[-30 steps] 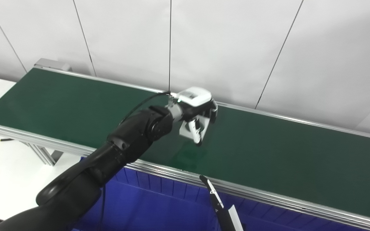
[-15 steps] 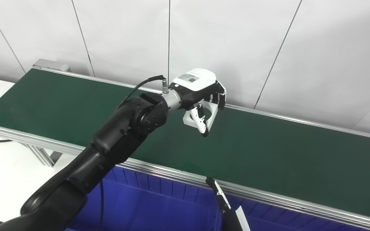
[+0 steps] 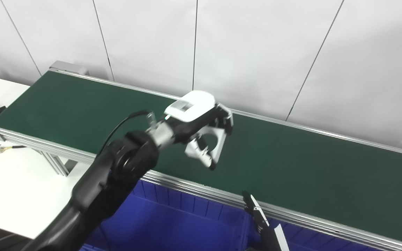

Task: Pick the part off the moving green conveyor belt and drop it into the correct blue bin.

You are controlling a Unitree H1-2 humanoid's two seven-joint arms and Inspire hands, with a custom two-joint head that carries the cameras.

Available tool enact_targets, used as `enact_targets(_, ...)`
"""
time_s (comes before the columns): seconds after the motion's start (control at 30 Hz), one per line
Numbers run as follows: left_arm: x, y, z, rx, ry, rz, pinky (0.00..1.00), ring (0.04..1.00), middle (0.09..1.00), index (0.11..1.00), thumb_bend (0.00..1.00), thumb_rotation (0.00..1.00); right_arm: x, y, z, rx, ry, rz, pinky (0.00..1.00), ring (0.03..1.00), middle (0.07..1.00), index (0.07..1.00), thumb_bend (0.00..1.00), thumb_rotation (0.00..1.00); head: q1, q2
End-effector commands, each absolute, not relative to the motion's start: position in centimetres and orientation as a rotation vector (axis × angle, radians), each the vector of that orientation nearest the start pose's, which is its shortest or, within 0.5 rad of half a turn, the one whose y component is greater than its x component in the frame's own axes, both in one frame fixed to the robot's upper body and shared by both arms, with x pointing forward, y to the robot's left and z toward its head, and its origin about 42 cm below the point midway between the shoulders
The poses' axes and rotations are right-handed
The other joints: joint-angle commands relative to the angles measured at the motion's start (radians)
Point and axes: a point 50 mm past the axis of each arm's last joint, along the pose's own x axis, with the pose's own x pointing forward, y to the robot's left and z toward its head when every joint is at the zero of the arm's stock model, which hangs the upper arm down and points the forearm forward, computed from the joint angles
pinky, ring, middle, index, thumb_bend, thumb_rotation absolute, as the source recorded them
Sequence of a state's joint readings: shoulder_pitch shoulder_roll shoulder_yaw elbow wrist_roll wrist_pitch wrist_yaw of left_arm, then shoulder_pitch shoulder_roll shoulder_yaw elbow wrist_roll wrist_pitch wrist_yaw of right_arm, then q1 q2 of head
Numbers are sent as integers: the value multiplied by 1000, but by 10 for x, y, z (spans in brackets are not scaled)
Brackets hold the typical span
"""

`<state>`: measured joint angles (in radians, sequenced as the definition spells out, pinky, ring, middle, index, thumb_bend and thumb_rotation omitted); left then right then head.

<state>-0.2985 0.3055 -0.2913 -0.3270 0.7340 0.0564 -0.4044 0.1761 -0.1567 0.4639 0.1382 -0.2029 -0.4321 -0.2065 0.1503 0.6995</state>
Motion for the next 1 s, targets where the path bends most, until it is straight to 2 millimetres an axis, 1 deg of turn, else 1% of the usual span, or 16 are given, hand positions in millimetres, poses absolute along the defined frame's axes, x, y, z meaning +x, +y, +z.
enact_targets(0.0, 314, 189, 241, 1112, -454, -406, 377, 415, 498, 517, 500, 0, 188, -153, 44, -194, -196, 311, 918, 958, 957, 953, 1000, 962, 0, 1)
enact_targets(0.03, 307, 192, 237, 1111, -435, -400, 376, 415, 499, 516, 500, 0, 188, -154, 44, -194, -194, 310, 916, 958, 959, 956, 999, 966, 0, 1)
enact_targets(0.07, 299, 196, 230, 1101, -415, -396, 377, 416, 501, 513, 500, 0, 188, -154, 42, -194, -189, 311, 917, 959, 962, 958, 994, 965, -2, -15)
enact_targets(0.2, 275, 208, 213, 1084, -363, -387, 386, 422, 508, 504, 501, 0, 188, -156, 39, -190, -175, 309, 920, 963, 963, 958, 989, 957, 3, -22)
enact_targets(0.3, 261, 218, 201, 1083, -322, -373, 379, 408, 506, 512, 500, 0, 188, -156, 40, -186, -175, 300, 946, 975, 954, 959, 999, 964, 12, -16)
enact_targets(0.4, 252, 225, 192, 1098, -284, -356, 387, 413, 502, 510, 501, 0, 188, -157, 42, -183, -180, 296, 963, 981, 951, 962, 1000, 969, 21, -7)
enact_targets(0.5, 246, 230, 184, 1119, -226, -332, 369, 410, 497, 514, 501, 0, 186, -159, 43, -179, -180, 297, 980, 983, 951, 961, 999, 964, 29, 0)
enact_targets(0.6, 243, 234, 172, 1130, -192, -324, 345, 405, 495, 516, 500, 0, 185, -161, 42, -180, -176, 299, 968, 982, 956, 963, 998, 968, 31, 0)
enact_targets(0.63, 243, 235, 163, 1129, -181, -323, 342, 404, 495, 516, 500, 0, 186, -161, 43, -182, -177, 301, 965, 981, 956, 963, 998, 968, 31, 0)
enact_targets(0.7, 241, 236, 148, 1124, -163, -319, 383, 414, 504, 506, 501, 0, 186, -162, 44, -182, -181, 304, 949, 971, 958, 961, 991, 965, 40, 6)
enact_targets(0.8, 239, 238, 127, 1120, -155, -297, 413, 423, 498, 507, 502, 0, 185, -161, 46, -177, -188, 303, 946, 967, 957, 959, 997, 964, 38, 12)
enact_targets(0.83, 239, 239, 117, 1124, -158, -280, 420, 427, 497, 506, 502, 0, 185, -161, 47, -175, -188, 302, 945, 966, 957, 959, 998, 964, 32, 10)
enact_targets(0.97, 239, 239, 88, 1127, -158, -256, 413, 419, 504, 501, 502, 0, 184, -162, 47, -177, -186, 303, 935, 958, 957, 959, 987, 961, 29, 3)
